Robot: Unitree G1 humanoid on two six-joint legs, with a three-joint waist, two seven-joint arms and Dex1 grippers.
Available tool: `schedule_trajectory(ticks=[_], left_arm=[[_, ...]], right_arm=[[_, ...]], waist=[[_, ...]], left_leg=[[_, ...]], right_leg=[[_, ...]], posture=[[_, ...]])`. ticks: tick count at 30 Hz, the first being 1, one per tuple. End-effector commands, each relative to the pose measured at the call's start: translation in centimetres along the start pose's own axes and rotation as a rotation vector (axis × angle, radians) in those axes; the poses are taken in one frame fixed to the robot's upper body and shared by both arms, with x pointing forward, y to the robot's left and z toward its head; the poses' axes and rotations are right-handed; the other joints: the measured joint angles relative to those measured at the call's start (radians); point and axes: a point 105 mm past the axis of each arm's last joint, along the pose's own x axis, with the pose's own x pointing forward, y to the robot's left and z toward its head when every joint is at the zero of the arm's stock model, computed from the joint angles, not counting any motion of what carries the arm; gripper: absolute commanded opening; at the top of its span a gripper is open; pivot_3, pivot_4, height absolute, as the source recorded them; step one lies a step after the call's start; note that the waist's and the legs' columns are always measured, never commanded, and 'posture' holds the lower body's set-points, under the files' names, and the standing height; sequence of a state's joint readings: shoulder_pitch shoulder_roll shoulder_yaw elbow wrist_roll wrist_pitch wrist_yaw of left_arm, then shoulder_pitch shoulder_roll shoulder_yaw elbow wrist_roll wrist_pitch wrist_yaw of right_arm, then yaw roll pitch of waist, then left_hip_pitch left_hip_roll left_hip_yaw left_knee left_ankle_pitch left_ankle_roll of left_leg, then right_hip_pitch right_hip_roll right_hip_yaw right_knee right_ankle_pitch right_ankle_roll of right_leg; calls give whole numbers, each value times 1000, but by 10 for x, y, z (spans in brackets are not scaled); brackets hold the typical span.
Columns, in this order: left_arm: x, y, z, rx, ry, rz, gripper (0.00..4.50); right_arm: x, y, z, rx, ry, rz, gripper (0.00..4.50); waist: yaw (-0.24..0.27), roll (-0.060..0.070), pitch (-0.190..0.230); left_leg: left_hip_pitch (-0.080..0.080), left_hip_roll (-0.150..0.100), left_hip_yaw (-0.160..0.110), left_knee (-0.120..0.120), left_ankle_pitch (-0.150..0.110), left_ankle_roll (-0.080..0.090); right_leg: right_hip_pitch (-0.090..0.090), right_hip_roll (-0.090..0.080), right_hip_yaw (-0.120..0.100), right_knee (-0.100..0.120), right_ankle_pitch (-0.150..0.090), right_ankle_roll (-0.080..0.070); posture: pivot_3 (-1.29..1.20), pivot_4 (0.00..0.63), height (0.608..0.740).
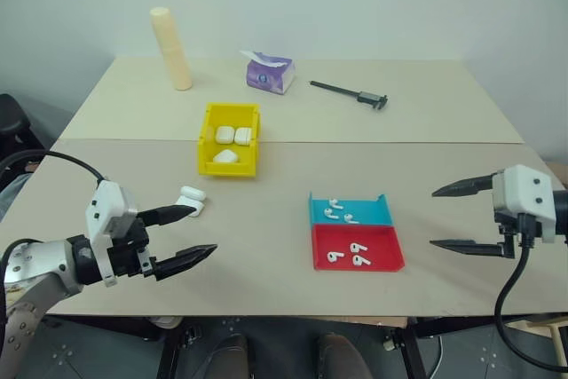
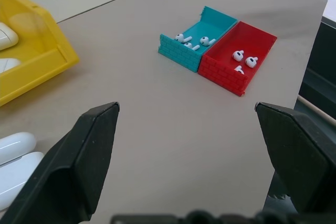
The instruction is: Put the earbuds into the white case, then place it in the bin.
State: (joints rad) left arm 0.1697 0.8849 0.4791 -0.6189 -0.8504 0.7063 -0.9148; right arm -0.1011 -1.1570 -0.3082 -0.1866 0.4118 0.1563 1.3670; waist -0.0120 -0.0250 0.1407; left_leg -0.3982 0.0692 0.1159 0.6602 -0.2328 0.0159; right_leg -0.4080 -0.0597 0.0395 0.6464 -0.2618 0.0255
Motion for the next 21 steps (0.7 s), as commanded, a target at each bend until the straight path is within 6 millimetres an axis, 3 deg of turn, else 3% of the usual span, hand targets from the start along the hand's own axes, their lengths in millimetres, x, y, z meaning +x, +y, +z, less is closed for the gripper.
schedule_trajectory(ticks=[1, 11, 15, 17, 21], left_arm=[[0, -3, 8, 51, 3, 6, 4500], [0, 5, 2, 61, 55, 137, 4500], [2, 22, -4, 112, 232, 281, 4500], [3, 26, 0, 140, 257, 303, 4500], [4, 39, 1, 78, 492, 319, 4500]], right_arm=[[-4, -8, 9, -56, -11, -37, 4488], [1, -11, 2, -28, 23, -21, 4488], [3, -12, 2, -24, 24, -18, 4488], [3, -13, 2, -25, 28, -21, 4488], [3, -11, 2, -6, 29, -28, 4488]], waist=[[0, 0, 0], [0, 0, 0], [1, 0, 0], [2, 0, 0], [7, -2, 1]], left_leg=[[0, 0, 0, 0, 0, 0], [0, 0, 0, 0, 0, 0], [0, 0, 0, 0, 0, 0], [1, 0, 0, 0, 0, 0], [1, 0, 0, 0, 0, 0]], right_leg=[[0, 0, 0, 0, 0, 0], [0, 0, 0, 0, 0, 0], [0, 0, 0, 0, 0, 0], [1, 0, 0, 0, 0, 0], [1, 0, 0, -1, 0, 0]], posture=[[0, 150, 740], [0, 150, 740], [0, 150, 740], [0, 150, 740], [0, 150, 740]])
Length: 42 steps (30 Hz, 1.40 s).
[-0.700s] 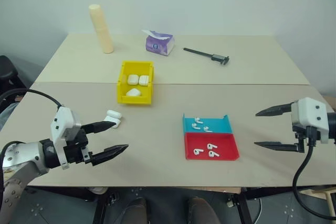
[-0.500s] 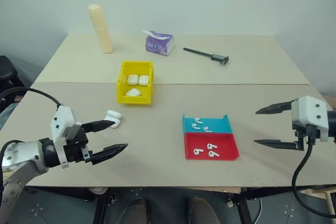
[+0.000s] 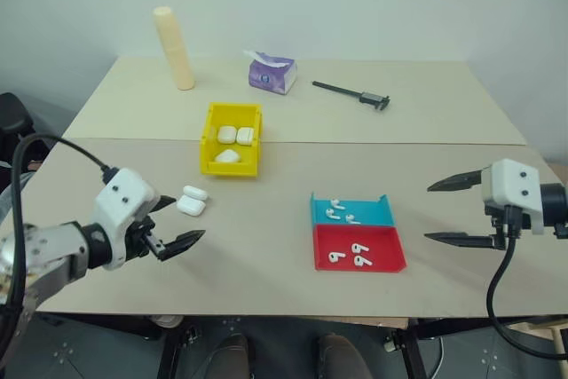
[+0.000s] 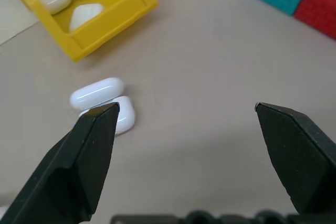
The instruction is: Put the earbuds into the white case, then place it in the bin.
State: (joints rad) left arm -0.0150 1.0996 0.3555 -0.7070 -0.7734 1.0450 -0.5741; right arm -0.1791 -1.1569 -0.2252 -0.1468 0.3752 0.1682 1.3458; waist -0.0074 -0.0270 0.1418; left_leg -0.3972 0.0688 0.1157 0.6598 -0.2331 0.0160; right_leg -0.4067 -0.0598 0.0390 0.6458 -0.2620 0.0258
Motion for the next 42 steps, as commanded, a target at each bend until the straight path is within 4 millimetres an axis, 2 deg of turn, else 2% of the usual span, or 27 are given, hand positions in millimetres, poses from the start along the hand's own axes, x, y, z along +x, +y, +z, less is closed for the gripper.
schedule_trajectory(ticks=[1, 4, 9, 18, 24, 27, 33, 37, 42], left_arm=[[1, 11, 1, -44, 179, 5, 4500], [4, 30, 8, -170, 302, 27, 4500], [12, 59, 20, -241, 465, 46, 4500], [38, 93, 21, -390, 643, 94, 4500], [60, 93, 26, -378, 685, 53, 4500], [66, 85, 28, -372, 701, -5, 4500], [78, 77, 17, -332, 770, -25, 4500], [82, 69, 16, -332, 780, -62, 4500], [89, 73, 10, -296, 792, -30, 4500]], right_arm=[[-6, -2, 6, -9, 4, -24, 4488], [-5, 2, 3, 15, 14, -21, 4488], [-1, 2, -2, 49, 34, -33, 4488], [4, 3, -7, 89, 41, -35, 4488], [3, 7, -10, 107, 62, -46, 4488], [1, 9, -9, 115, 64, -48, 4488], [2, 11, -12, 131, 80, -75, 4488], [4, 11, -12, 135, 82, -89, 4488], [4, 13, -12, 135, 85, -101, 4488]], waist=[[6, 0, 0], [12, 0, 0], [11, -1, 1], [18, -1, 1], [19, -1, 1], [17, -1, 1], [17, -1, 1], [17, -1, 1], [17, -1, 1]], left_leg=[[0, 0, 0, 0, 0, 0], [0, -1, 0, 0, 0, 0], [-1, -2, 0, 1, 0, 0], [-7, -2, 4, 2, 0, 0], [-18, -2, 4, 3, 1, 0], [-18, -2, 3, 4, 1, 0], [-18, -2, 0, 5, 1, 0], [-18, -2, -1, 6, 1, 0], [-18, -2, -2, 6, 1, 0]], right_leg=[[-1, 0, 0, 0, 0, 0], [0, 0, 0, 0, 0, 1], [0, 1, 0, 1, 0, 1], [-7, 1, 0, 2, 0, 1], [-17, 1, 0, 3, 0, 1], [-16, 1, 0, 3, 0, 1], [-16, 1, 0, 4, 0, 1], [-16, 1, 0, 4, 0, 1], [-16, 1, 0, 4, 0, 2]], posture=[[0, 150, 740], [0, 150, 740], [0, 150, 740], [0, 150, 740], [0, 150, 740], [0, 150, 740], [0, 150, 740], [0, 150, 740], [0, 150, 740]])
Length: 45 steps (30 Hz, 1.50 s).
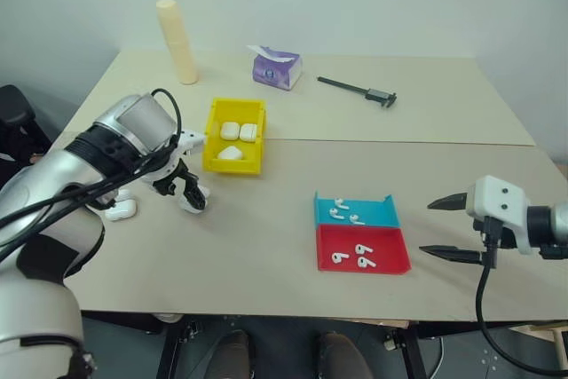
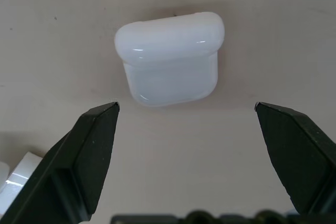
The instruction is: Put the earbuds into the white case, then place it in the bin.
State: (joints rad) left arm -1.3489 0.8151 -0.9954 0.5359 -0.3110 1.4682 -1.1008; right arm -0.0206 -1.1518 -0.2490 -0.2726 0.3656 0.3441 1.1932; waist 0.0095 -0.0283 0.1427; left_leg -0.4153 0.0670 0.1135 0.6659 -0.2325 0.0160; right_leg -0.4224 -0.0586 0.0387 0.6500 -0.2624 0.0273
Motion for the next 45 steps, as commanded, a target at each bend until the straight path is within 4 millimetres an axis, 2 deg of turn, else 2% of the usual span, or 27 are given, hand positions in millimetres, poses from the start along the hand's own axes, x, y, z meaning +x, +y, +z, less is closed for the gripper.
schedule_trajectory(ticks=[1, 16, 30, 33, 37, 40, 42, 45], left_arm=[[2, 7, 1, -4, -5, 33, 4500], [16, 7, 5, 7, 5, 27, 4500], [26, 9, 5, 1, 9, 43, 4500], [28, 8, 4, 5, 11, 48, 3962], [27, 8, 3, 24, 13, 46, 2731], [24, 7, 4, 31, 0, 43, 2710], [20, 7, 9, 54, -37, 45, 2347], [2, 0, 19, 143, -132, 22, 2347]], right_arm=[[-7, -5, 8, -30, -5, -50, 4488], [-7, 3, -3, -37, 48, -61, 4488], [-2, 4, -4, -39, 47, -52, 4488], [-2, 4, -4, -44, 51, -51, 4500], [-1, 4, -5, -46, 53, -49, 4500], [-1, 3, -5, -46, 51, -51, 4500], [-1, 3, -5, -51, 51, -55, 4500], [-3, 0, -2, -61, 47, -63, 4500]], waist=[[1, 0, 0], [0, 0, 0], [1, 0, 0], [1, 0, 0], [1, 1, 0], [1, 1, -1], [1, 1, -1], [1, 1, 0]], left_leg=[[0, 0, 0, 0, 0, 0], [0, 0, -1, 1, 0, 1], [0, 0, -1, 2, 0, 1], [0, 0, -1, 3, 0, 1], [0, 0, -1, 3, 0, 1], [0, 0, -1, 3, 0, 1], [0, 0, -1, 3, 0, 1], [0, 0, -1, 3, 0, 1]], right_leg=[[0, 0, 0, 0, 0, 0], [0, 0, 0, 0, 0, 0], [1, 0, 0, 2, 0, 0], [1, 0, 0, 3, 0, 0], [1, 0, 0, 3, 0, 1], [1, 0, 0, 3, 0, 1], [1, 0, 0, 4, 0, 1], [0, 0, 0, 4, 0, 1]], posture=[[0, 150, 740], [0, 150, 740], [0, 150, 740], [0, 150, 740], [0, 150, 740], [0, 150, 740], [0, 150, 740], [0, 150, 740]])
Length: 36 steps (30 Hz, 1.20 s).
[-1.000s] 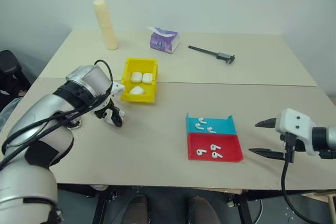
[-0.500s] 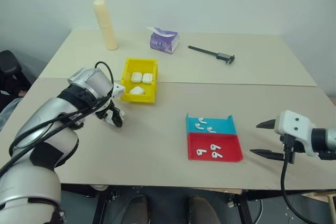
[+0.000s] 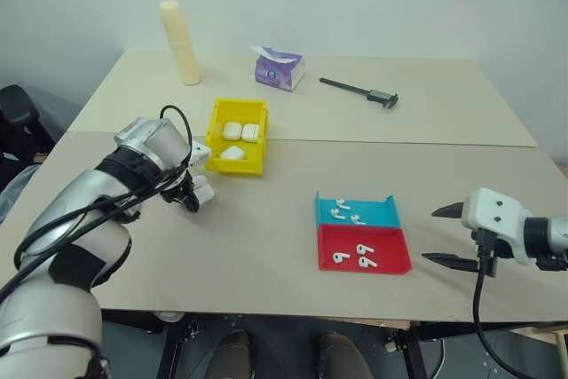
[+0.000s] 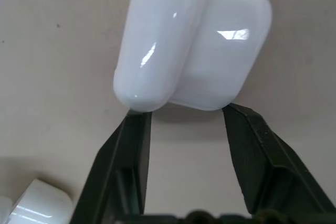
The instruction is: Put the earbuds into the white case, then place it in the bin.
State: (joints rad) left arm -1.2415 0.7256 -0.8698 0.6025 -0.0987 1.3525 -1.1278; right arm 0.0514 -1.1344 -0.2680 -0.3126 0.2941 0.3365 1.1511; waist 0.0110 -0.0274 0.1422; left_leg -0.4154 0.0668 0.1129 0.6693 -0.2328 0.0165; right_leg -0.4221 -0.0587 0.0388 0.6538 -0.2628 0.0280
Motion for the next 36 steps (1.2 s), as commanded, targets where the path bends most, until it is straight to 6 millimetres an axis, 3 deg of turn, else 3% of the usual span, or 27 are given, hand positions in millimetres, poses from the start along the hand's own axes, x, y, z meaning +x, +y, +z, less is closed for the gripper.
schedule_trajectory(ticks=[1, 5, 13, 20, 25, 28, 33, 36], left_arm=[[-31, -7, 16, 100, -136, -36, 2347], [-49, -13, 14, 145, -189, -52, 2347], [-57, -29, 14, 29, -226, -66, 2347], [-53, -11, 22, -197, -273, -65, 2347], [-55, -5, 19, -261, -253, -49, 2347], [-53, -2, 18, -310, -229, -33, 2950], [-55, -7, 26, -439, -190, -78, 4477], [-51, -10, 24, -460, -161, -78, 4477]], right_arm=[[-8, -8, 12, -56, -20, -34, 4500], [-14, -11, 20, -75, -31, -37, 4500], [-15, -15, 18, -106, -29, -50, 4500], [-16, -16, 19, -106, -44, -54, 4500], [-10, -12, 16, -95, -50, -39, 4500], [-7, -12, 15, -99, -52, -30, 4500], [-3, -15, 12, -102, -33, -27, 4500], [-2, -15, 12, -99, -33, -27, 4500]], waist=[[-1, 0, 0], [-2, 0, 0], [-1, 0, 0], [-4, 0, 0], [-7, 0, 0], [-5, 0, 0], [-3, 0, 0], [-2, 0, 0]], left_leg=[[0, 0, 0, 0, 0, 0], [0, 0, 0, 0, 0, 0], [1, 0, 0, 2, 0, 0], [1, 0, 0, 2, 0, 0], [1, 0, 0, 1, 0, 0], [1, 0, 0, 2, 0, 0], [1, 0, 0, 2, 0, 0], [1, 0, 0, 2, 0, 0]], right_leg=[[0, 0, 0, 0, 0, 0], [-1, 0, 1, 0, 0, 0], [1, 0, 1, 2, -1, 1], [0, 0, 1, 2, -1, 1], [0, 0, 1, 3, -1, 1], [0, 0, 1, 3, -1, 1], [0, 0, 1, 3, -1, 1], [0, 0, 1, 3, -1, 1]], posture=[[0, 150, 740], [0, 150, 740], [0, 150, 740], [0, 150, 740], [0, 150, 740], [0, 150, 740], [0, 150, 740], [0, 150, 740]])
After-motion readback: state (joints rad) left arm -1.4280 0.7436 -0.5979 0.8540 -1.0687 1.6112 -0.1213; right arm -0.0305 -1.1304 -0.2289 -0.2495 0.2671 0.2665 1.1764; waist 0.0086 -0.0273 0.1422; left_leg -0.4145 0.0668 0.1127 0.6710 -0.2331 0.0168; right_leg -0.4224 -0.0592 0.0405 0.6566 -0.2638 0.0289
